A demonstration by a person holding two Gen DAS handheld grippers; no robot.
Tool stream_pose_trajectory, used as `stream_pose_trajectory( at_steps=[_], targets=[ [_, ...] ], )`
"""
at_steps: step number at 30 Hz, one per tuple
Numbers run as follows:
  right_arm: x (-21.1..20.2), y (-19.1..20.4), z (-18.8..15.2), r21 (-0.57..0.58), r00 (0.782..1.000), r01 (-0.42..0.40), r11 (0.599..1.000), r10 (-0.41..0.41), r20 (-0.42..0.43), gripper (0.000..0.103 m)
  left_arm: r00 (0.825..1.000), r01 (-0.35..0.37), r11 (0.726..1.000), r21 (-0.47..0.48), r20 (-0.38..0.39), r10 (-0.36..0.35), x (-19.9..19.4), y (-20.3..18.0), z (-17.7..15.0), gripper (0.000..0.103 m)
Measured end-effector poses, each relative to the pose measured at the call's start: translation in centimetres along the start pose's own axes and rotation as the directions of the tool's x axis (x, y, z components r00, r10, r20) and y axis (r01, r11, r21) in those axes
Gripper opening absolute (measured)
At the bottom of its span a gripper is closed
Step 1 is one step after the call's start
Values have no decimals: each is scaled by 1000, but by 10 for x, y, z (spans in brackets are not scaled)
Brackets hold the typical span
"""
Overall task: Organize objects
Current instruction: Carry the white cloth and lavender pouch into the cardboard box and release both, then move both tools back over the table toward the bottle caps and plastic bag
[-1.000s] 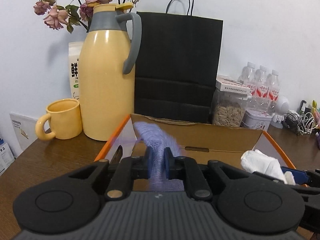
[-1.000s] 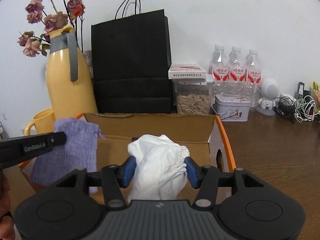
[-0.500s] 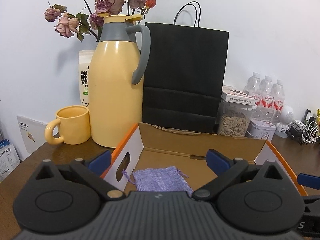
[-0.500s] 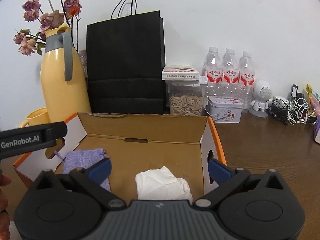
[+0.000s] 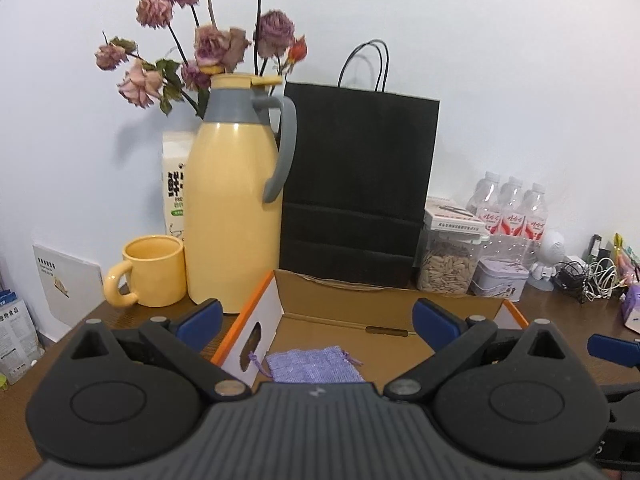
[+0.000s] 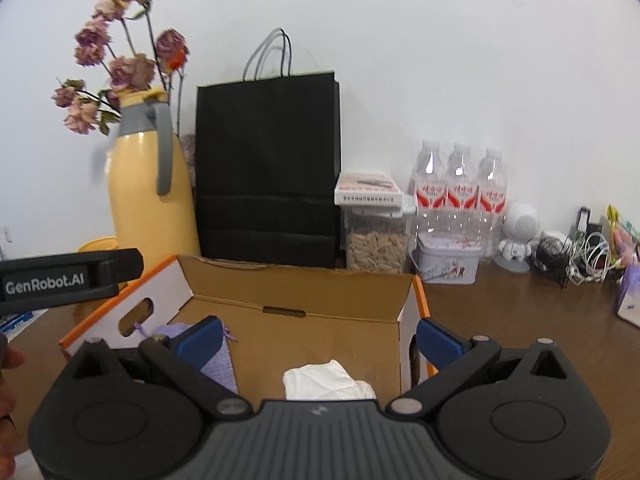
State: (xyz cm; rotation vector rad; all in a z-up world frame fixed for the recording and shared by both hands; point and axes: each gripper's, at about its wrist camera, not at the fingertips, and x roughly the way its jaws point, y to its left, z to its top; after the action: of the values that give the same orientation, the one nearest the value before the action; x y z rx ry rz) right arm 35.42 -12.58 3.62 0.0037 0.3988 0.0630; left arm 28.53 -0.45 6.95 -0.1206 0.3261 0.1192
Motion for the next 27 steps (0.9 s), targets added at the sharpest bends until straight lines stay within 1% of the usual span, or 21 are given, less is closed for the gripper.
stream_pose_trajectory(
  at_steps=[7, 13, 20, 27],
  targets=[
    [-47, 0, -5, -20, 999, -9, 1000, 9, 38, 103, 1000, 12, 1000, -1, 3, -12, -45, 9, -1, 103],
    [-95, -5, -19, -29, 998, -10, 1000, 12, 62, 103, 1000, 13, 1000, 7, -2, -13, -86, 21, -9, 103],
    [-147, -15, -48, -41, 998, -12, 999, 14, 64, 103, 1000, 23, 1000, 5, -18, -23, -128, 38, -30, 103],
    [-188, -16, -87, -66, 999, -27, 997, 29, 29, 103, 998, 34, 999, 19, -47, -33, -161, 55, -61, 103]
  ],
)
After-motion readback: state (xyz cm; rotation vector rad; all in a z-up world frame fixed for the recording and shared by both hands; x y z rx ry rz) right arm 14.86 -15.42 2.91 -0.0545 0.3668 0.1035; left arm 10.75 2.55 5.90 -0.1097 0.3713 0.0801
